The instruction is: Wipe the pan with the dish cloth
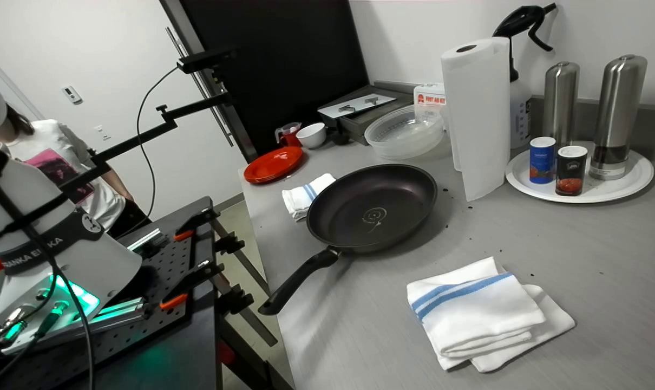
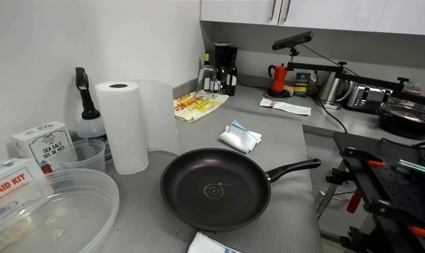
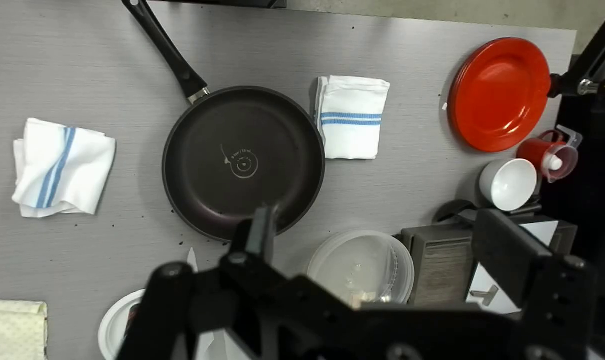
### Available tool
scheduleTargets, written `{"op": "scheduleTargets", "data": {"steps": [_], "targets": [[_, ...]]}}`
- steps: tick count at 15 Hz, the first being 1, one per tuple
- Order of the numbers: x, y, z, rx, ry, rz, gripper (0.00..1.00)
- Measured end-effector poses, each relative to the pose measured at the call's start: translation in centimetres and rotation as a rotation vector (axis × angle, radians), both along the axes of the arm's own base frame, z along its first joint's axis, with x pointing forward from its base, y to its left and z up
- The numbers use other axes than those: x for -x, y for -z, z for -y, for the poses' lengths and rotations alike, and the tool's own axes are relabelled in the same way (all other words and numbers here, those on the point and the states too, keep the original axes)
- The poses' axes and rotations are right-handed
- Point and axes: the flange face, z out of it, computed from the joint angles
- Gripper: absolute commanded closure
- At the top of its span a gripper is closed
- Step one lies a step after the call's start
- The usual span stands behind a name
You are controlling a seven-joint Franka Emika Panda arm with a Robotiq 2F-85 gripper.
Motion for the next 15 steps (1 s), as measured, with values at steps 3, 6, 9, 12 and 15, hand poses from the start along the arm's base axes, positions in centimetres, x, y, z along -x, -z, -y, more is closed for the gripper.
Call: {"op": "scheduleTargets", "data": {"steps": [3, 6, 9, 12, 15], "targets": [[-0.1, -0.1, 0.3, 0.005, 0.009, 0.009, 0.0], [-0.6, 0.1, 1.1, 0.025, 0.056, 0.038, 0.0], [-1.6, 1.5, 2.6, 0.058, 0.143, 0.063, 0.0], [-2.5, 3.6, 4.6, 0.1, 0.243, 0.073, 0.0], [-3.3, 6.3, 6.6, 0.169, 0.322, 0.094, 0.0]]}}
